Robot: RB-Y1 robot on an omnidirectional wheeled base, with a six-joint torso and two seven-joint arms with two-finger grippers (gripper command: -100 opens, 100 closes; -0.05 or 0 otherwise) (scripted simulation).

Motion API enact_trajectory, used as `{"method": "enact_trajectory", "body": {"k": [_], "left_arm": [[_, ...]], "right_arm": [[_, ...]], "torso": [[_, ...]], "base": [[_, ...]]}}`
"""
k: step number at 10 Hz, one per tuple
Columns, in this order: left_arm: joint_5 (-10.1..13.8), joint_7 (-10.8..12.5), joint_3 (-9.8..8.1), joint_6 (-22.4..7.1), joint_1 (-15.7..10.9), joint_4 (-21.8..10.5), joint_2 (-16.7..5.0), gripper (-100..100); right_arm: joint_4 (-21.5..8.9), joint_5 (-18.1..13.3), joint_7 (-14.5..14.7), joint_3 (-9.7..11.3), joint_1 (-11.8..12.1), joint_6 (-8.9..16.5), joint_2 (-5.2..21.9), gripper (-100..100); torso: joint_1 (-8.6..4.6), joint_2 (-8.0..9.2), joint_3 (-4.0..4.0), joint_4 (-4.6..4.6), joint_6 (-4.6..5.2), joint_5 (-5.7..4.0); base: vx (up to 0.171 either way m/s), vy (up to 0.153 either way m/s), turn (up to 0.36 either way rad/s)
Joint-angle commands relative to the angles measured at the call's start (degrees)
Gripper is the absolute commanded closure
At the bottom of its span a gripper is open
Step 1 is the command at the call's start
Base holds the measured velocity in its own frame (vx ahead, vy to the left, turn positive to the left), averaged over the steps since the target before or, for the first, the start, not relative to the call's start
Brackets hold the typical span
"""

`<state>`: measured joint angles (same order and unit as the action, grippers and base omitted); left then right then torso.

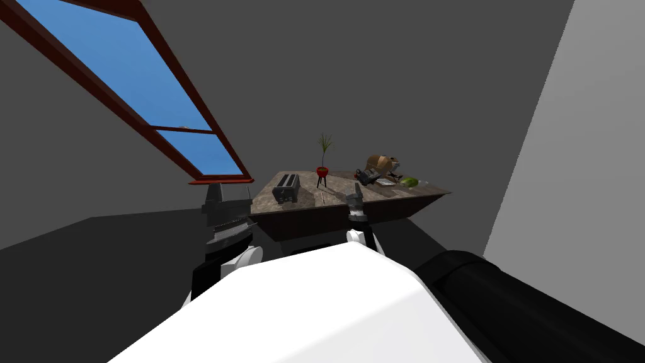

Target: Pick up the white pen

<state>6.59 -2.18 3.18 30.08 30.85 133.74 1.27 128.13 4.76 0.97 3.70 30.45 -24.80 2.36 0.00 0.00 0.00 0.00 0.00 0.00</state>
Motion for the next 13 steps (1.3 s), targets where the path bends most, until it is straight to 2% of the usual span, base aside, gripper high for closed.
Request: {"method": "enact_trajectory", "body": {"k": [1,4,5,7,8,9,10,11,12,13], "left_arm": [[0.0,0.0,0.0,0.0,0.0,0.0,0.0,0],[0.0,0.0,0.0,0.0,0.0,0.0,0.0,0],[0.0,0.0,0.0,0.0,0.0,0.0,0.0,0],[0.0,0.0,0.0,0.0,0.0,0.0,0.0,0],[0.0,0.0,0.0,0.0,0.0,0.0,0.0,0],[0.0,0.0,0.0,0.0,0.0,0.0,0.0,0],[0.0,0.0,0.0,0.0,0.0,0.0,0.0,0],[0.0,0.0,0.0,0.0,0.0,0.0,0.0,0],[0.0,0.0,0.0,0.0,0.0,0.0,0.0,0],[0.0,0.0,0.0,0.0,0.0,0.0,0.0,0]], "right_arm": [[0.0,0.2,-1.7,-0.4,-0.4,2.1,1.7,-100],[0.0,0.9,-6.0,-1.4,-1.3,6.8,3.6,-100],[0.0,0.9,-6.0,-1.4,-1.3,7.2,3.6,-100],[0.1,1.4,-9.7,-2.3,-2.2,10.9,4.6,-100],[0.1,1.4,-9.9,-2.3,-2.2,12.0,4.6,-100],[0.2,1.7,-12.2,-2.8,-2.7,13.9,5.0,-100],[0.2,1.7,-12.2,-2.8,-2.7,14.7,5.0,-100],[0.3,2.1,-14.6,-3.4,-3.2,16.6,5.4,-100],[0.3,2.1,-14.6,-3.4,-3.2,17.6,5.4,-100],[0.4,2.5,-17.1,-4.0,-3.8,19.8,5.8,-100]], "torso": [[0.0,0.0,0.0,0.0,0.0,0.0],[0.03,-0.04,-0.03,-0.01,-0.01,0.01],[0.03,-0.05,-0.03,-0.01,-0.01,0.01],[0.04,-0.04,-0.03,-0.01,-0.01,0.01],[0.04,-0.05,-0.03,-0.01,-0.01,0.01],[0.03,-0.05,-0.03,-0.01,0.0,0.01],[0.04,-0.05,-0.03,-0.01,-0.01,0.01],[0.03,-0.04,-0.02,-0.01,0.01,0.01],[0.04,-0.04,-0.02,-0.01,0.0,0.01],[0.04,-0.04,-0.02,-0.01,0.0,0.01]], "base": [[0.004,0.007,0.052],[0.009,0.012,0.061],[0.009,0.01,0.017],[0.01,0.013,0.066],[0.012,0.009,0.03],[0.011,0.013,0.07],[0.007,0.009,0.025],[0.009,0.013,0.049],[0.009,0.01,0.04],[0.012,0.012,0.072]]}}
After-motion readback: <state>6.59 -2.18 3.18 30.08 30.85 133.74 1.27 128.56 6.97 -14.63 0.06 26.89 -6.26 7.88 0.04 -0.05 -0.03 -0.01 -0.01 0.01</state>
